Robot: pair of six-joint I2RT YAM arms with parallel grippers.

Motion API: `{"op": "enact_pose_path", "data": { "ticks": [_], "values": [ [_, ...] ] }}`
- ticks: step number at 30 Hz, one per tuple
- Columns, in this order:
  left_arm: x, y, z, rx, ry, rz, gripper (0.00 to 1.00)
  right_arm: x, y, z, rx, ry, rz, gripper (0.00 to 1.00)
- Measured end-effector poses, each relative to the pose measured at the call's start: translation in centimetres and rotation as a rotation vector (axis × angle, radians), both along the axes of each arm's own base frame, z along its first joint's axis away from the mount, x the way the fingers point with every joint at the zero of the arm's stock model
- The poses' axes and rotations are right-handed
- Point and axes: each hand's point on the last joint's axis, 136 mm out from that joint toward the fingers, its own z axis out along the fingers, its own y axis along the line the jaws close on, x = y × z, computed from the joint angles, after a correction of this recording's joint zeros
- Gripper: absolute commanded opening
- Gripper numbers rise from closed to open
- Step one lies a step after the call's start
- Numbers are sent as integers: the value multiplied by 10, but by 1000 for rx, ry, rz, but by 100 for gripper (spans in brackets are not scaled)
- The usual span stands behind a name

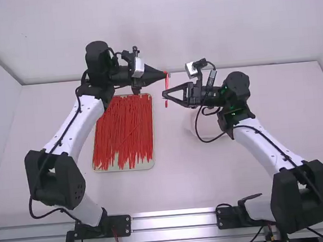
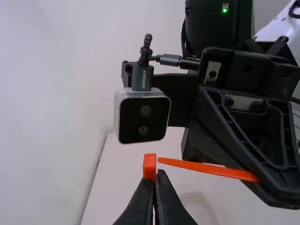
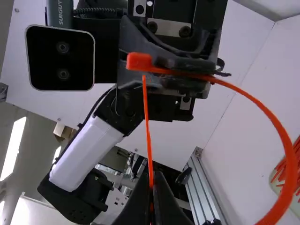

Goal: Fasten the cable tie

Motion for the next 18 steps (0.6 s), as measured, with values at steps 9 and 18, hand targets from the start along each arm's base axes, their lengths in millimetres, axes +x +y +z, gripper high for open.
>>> {"op": "enact_pose_path", "data": {
  "ticks": [9,18],
  "values": [
    [-1,-2,0,0,-12,-6,2,0,0,0,0,0,0,0],
    [-1,-2,0,0,-14,-4,2,0,0,0,0,0,0,0]
  ]
}}
